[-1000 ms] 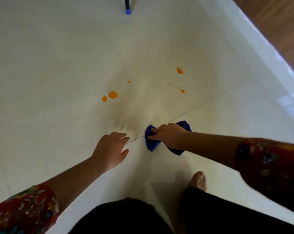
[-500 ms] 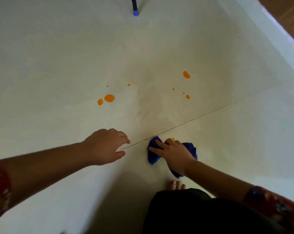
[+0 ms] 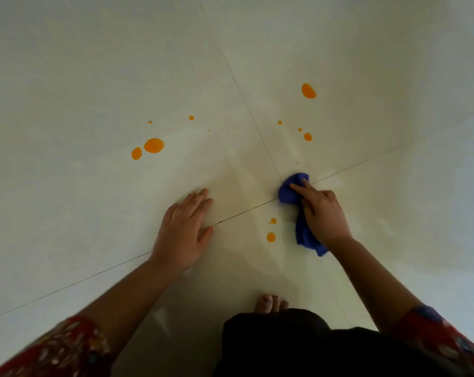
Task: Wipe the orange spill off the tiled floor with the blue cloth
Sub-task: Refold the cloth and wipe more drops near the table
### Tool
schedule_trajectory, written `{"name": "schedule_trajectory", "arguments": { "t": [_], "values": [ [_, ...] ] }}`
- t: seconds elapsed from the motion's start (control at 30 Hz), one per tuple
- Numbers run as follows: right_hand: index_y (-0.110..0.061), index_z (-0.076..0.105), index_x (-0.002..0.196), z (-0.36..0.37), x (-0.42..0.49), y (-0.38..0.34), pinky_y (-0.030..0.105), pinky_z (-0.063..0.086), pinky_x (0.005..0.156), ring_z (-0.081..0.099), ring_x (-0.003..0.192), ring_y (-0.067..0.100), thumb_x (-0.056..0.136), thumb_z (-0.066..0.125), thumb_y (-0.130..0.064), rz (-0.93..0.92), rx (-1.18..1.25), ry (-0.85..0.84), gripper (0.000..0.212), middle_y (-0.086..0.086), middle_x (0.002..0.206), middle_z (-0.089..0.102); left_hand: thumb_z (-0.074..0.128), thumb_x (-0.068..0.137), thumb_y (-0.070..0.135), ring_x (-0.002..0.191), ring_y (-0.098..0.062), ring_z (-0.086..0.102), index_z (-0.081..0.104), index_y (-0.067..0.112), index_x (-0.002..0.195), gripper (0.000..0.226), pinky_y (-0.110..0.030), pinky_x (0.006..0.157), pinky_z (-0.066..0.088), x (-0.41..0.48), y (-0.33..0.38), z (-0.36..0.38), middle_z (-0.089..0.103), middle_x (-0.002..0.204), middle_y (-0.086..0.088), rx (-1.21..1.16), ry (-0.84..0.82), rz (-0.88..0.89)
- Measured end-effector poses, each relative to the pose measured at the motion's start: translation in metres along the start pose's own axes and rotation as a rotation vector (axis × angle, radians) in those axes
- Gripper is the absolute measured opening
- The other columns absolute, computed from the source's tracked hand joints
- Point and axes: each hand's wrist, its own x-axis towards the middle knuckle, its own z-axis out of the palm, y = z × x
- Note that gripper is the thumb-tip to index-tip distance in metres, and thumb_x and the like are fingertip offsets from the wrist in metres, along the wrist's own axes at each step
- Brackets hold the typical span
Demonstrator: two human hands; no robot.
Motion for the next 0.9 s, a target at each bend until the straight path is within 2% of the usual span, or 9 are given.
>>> {"name": "schedule_trajectory", "arguments": {
  "t": [0.07,0.17,0.23,0.37,0.43,0.57,0.63,0.8,0.9],
  "values": [
    [-0.03,0.052,0.137,0.016,-0.01,-0.017,0.038,0.043,0.092,0.051,0.107,0.029,0.098,0.04,-0.02,-0.136,0.061,0.022,0.043,0.0,0.146,0.049,0.036,0.091,0.045,0.145,-0.021,0.026,0.038,0.017,0.147,0.062,-0.043,0.115,0.027,-0.004,0.002,0.017,0.028,0.158,0.001,0.03,0.034,-0.011],
    [-0.028,0.052,0.135,0.046,-0.066,-0.013,0.039,0.043,0.09,0.051,0.113,0.029,0.087,0.044,-0.019,-0.559,-0.138,-0.037,0.049,0.005,0.149,0.044,0.033,0.096,0.046,0.149,-0.017,0.016,0.028,0.02,0.151,0.061,-0.038,0.119,0.014,-0.01,-0.002,0.028,0.019,0.161,0.003,0.066,0.053,-0.003],
    [-0.032,0.048,0.137,0.047,-0.092,0.017,0.038,0.038,0.09,0.049,0.121,0.028,0.085,0.048,-0.022,-0.65,-0.224,-0.067,0.053,0.0,0.154,0.037,0.033,0.096,0.045,0.149,-0.017,0.015,0.028,0.02,0.152,0.061,-0.038,0.119,0.012,-0.009,-0.002,0.03,0.019,0.161,0.003,0.104,0.077,0.0],
    [-0.034,0.031,0.149,0.038,-0.059,0.048,0.047,0.029,0.104,0.036,0.135,0.034,0.099,0.033,-0.039,-0.059,-0.175,0.12,0.05,0.0,0.159,0.025,0.038,0.095,0.042,0.149,-0.017,0.014,0.028,0.019,0.152,0.062,-0.04,0.12,0.014,-0.007,-0.001,0.033,0.019,0.161,0.003,0.12,0.119,-0.013],
    [-0.032,0.03,0.15,0.044,-0.034,0.021,0.048,0.025,0.111,0.026,0.142,0.032,0.1,0.03,-0.042,-0.018,-0.125,0.133,0.051,0.001,0.16,0.023,0.039,0.095,0.042,0.149,-0.017,0.014,0.028,0.019,0.152,0.062,-0.04,0.12,0.014,-0.008,-0.002,0.034,0.019,0.161,0.002,0.115,0.127,-0.008],
    [-0.036,0.032,0.149,0.065,-0.07,0.006,0.047,0.017,0.118,0.018,0.148,0.026,0.099,0.039,-0.04,-0.611,-0.203,-0.059,0.05,-0.003,0.161,0.019,0.034,0.095,0.043,0.149,-0.016,0.012,0.026,0.019,0.152,0.063,-0.038,0.12,0.011,-0.01,0.0,0.037,0.017,0.162,0.002,0.127,0.127,-0.013],
    [-0.039,0.034,0.147,0.058,-0.086,0.036,0.049,0.016,0.118,0.017,0.149,0.024,0.099,0.042,-0.042,-0.761,-0.248,-0.146,0.05,-0.005,0.161,0.021,0.035,0.095,0.043,0.149,-0.016,0.012,0.027,0.02,0.152,0.063,-0.038,0.12,0.011,-0.008,0.001,0.037,0.018,0.161,0.003,0.117,0.144,-0.017],
    [-0.041,0.012,0.152,0.028,-0.014,0.072,0.054,0.013,0.118,0.003,0.151,0.023,0.102,0.022,-0.046,-0.236,-0.208,0.008,0.051,-0.002,0.163,0.008,0.037,0.094,0.042,0.149,-0.017,0.012,0.028,0.019,0.152,0.062,-0.041,0.12,0.015,-0.009,0.001,0.039,0.018,0.161,0.002,0.108,0.17,-0.015],
    [-0.036,0.019,0.152,0.037,0.016,0.021,0.051,0.011,0.119,0.005,0.15,0.025,0.101,0.026,-0.044,-0.183,-0.19,0.06,0.052,0.0,0.163,0.011,0.037,0.094,0.042,0.149,-0.017,0.013,0.028,0.019,0.152,0.063,-0.041,0.12,0.015,-0.007,0.003,0.04,0.019,0.161,0.002,0.106,0.173,-0.014]
  ]
}}
